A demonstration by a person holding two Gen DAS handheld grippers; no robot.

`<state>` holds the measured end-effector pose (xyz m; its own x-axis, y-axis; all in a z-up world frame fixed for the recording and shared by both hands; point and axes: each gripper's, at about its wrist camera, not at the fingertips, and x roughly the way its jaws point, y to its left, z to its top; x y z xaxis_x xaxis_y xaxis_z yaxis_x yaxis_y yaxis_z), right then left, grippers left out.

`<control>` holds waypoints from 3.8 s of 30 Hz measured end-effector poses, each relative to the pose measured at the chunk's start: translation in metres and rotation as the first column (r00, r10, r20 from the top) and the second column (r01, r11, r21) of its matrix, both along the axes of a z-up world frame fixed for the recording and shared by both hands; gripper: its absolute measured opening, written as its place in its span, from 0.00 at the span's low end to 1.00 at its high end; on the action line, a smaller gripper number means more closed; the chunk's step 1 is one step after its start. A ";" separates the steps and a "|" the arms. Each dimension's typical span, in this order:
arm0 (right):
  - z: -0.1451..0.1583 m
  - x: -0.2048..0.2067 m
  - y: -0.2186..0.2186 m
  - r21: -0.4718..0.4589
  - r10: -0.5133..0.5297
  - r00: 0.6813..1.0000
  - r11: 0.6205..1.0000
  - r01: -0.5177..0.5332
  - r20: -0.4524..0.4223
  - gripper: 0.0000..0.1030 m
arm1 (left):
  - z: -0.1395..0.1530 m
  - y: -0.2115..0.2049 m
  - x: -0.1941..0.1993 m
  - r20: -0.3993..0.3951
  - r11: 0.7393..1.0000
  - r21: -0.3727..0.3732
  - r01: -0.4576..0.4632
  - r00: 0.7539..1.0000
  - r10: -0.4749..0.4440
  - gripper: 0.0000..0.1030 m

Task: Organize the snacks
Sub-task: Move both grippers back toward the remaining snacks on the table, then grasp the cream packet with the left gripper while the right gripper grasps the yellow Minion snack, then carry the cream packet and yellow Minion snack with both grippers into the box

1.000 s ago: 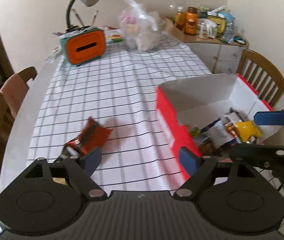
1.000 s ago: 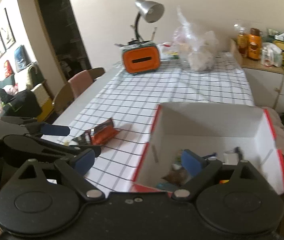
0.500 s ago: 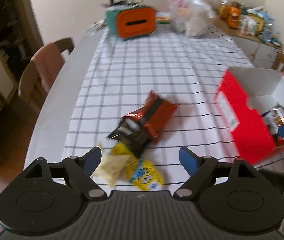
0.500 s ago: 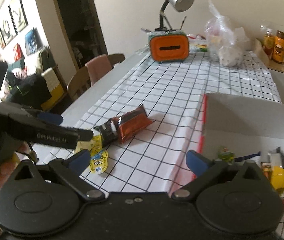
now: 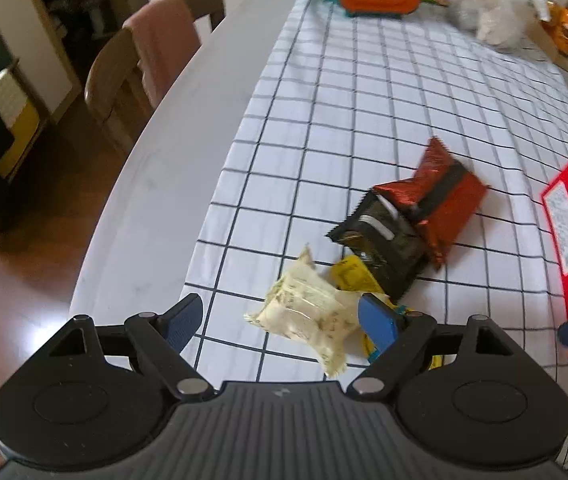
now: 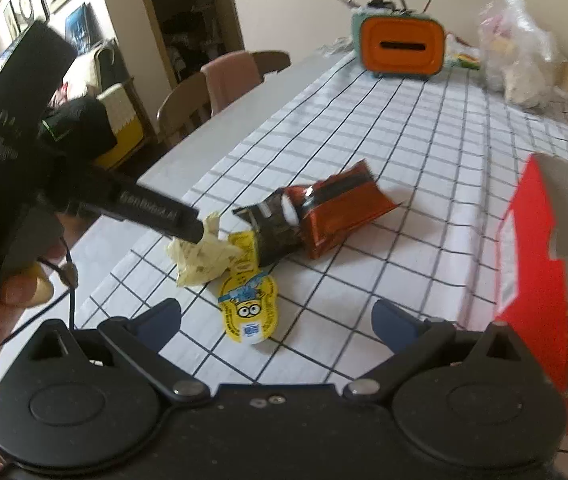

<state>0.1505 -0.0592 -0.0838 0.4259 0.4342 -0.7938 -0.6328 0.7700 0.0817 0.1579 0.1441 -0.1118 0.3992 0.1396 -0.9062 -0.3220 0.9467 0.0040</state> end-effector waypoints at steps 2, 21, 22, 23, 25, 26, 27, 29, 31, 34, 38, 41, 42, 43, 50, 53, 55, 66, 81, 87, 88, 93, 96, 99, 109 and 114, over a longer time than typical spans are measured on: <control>-0.009 0.003 0.008 -0.020 0.012 1.000 1.000 -0.012 -0.015 0.97 | -0.005 0.005 0.006 -0.021 0.999 -0.026 -0.019 1.000 0.018 0.83; -0.058 0.019 0.061 -0.163 0.067 0.997 0.984 -0.071 -0.031 0.77 | -0.037 0.036 0.031 -0.141 0.955 -0.180 -0.237 0.967 0.213 0.83; -0.060 0.019 0.063 -0.169 0.071 0.997 0.983 -0.074 -0.027 0.76 | -0.038 0.036 0.032 -0.146 0.954 -0.181 -0.240 0.966 0.215 0.83; -0.061 0.019 0.064 -0.175 0.074 0.997 0.982 -0.077 -0.023 0.74 | -0.040 0.037 0.032 -0.151 0.952 -0.186 -0.243 0.964 0.217 0.83; -0.064 0.018 0.067 -0.186 0.079 0.997 0.979 -0.080 -0.015 0.73 | -0.044 0.038 0.032 -0.156 0.949 -0.196 -0.246 0.963 0.218 0.83; -0.065 0.018 0.068 -0.190 0.081 0.997 0.978 -0.082 -0.014 0.71 | -0.045 0.038 0.031 -0.159 0.948 -0.199 -0.247 0.963 0.218 0.83; -0.066 0.018 0.069 -0.190 0.086 0.996 0.978 -0.087 -0.013 0.70 | -0.046 0.037 0.031 -0.163 0.948 -0.201 -0.247 0.963 0.216 0.82; -0.068 0.017 0.071 -0.197 0.089 0.996 0.976 -0.090 -0.012 0.65 | -0.049 0.037 0.030 -0.167 0.946 -0.208 -0.250 0.962 0.217 0.82; -0.068 0.015 0.072 -0.199 0.098 0.995 0.975 -0.096 0.002 0.62 | -0.051 0.038 0.027 -0.165 0.945 -0.213 -0.250 0.962 0.217 0.81; -0.067 0.011 0.074 -0.193 0.106 0.994 0.976 -0.102 0.009 0.53 | -0.051 0.036 0.023 -0.164 0.947 -0.217 -0.237 0.965 0.204 0.67; -0.067 0.008 0.074 -0.195 0.110 0.994 0.975 -0.105 0.016 0.50 | -0.050 0.030 0.020 -0.157 0.953 -0.216 -0.214 0.971 0.182 0.53; -0.067 0.004 0.073 -0.194 0.111 0.994 0.975 -0.105 0.021 0.50 | -0.048 0.028 0.015 -0.143 0.957 -0.213 -0.199 0.975 0.170 0.48; -0.066 0.004 0.072 -0.191 0.110 0.994 0.976 -0.104 0.020 0.50 | -0.048 0.027 0.014 -0.139 0.958 -0.211 -0.192 0.976 0.165 0.46; -0.067 0.005 0.071 -0.190 0.109 0.994 0.976 -0.103 0.019 0.50 | -0.047 0.026 0.013 -0.132 0.961 -0.208 -0.182 0.979 0.157 0.45; -0.059 -0.006 0.057 -0.148 0.082 0.997 0.986 -0.081 0.003 0.50 | -0.042 0.017 0.004 -0.101 0.968 -0.211 -0.137 0.988 0.117 0.36; -0.054 -0.009 0.048 -0.128 0.065 0.998 0.990 -0.065 -0.006 0.50 | -0.039 0.017 -0.002 -0.095 0.970 -0.206 -0.126 0.990 0.108 0.34; -0.050 -0.010 0.042 -0.119 0.056 0.998 0.991 -0.057 -0.008 0.50 | -0.039 0.016 -0.007 -0.094 0.972 -0.204 -0.116 0.991 0.099 0.34; -0.023 -0.019 0.001 -0.048 -0.022 1.000 0.999 0.021 -0.022 0.49 | -0.025 0.002 -0.021 -0.053 0.978 -0.199 -0.056 0.998 0.046 0.32; 0.038 -0.022 -0.068 0.024 -0.104 0.994 0.994 0.104 -0.013 0.50 | 0.022 -0.061 -0.030 0.037 0.980 -0.189 0.069 0.997 -0.063 0.32; 0.060 -0.017 -0.106 0.040 -0.157 0.987 0.987 0.156 0.036 0.50 | 0.045 -0.099 -0.025 0.078 0.976 -0.168 0.141 0.988 -0.130 0.32; 0.063 -0.016 -0.112 0.042 -0.165 0.985 0.986 0.164 0.041 0.50 | 0.048 -0.106 -0.024 0.086 0.975 -0.164 0.153 0.986 -0.140 0.32; 0.075 -0.007 -0.140 0.046 -0.203 0.977 0.979 0.200 0.059 0.49 | 0.064 -0.141 -0.015 0.120 0.967 -0.134 0.216 0.972 -0.201 0.32; 0.080 -0.001 -0.157 0.037 -0.229 0.971 0.973 0.227 0.076 0.49 | 0.073 -0.163 -0.007 0.135 0.961 -0.125 0.247 0.964 -0.230 0.32; 0.084 0.007 -0.176 0.033 -0.255 0.963 0.967 0.253 0.088 0.49 | 0.078 -0.184 0.000 0.146 0.954 -0.111 0.279 0.954 -0.262 0.32; 0.084 0.037 -0.242 0.013 -0.345 0.935 0.938 0.345 0.085 0.49 | 0.081 -0.261 0.025 0.161 0.928 -0.056 0.368 0.921 -0.356 0.32; 0.078 0.052 -0.271 -0.014 -0.384 0.919 0.922 0.387 0.088 0.50 | 0.075 -0.292 0.040 0.153 0.918 -0.043 0.395 0.910 -0.384 0.32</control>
<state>0.2021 -0.3298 -0.0058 0.6196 0.1995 -0.7591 -0.2901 0.9569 0.0147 0.1974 -0.1475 -0.0363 0.5307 -0.1153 -0.8397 0.0801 0.9931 -0.0858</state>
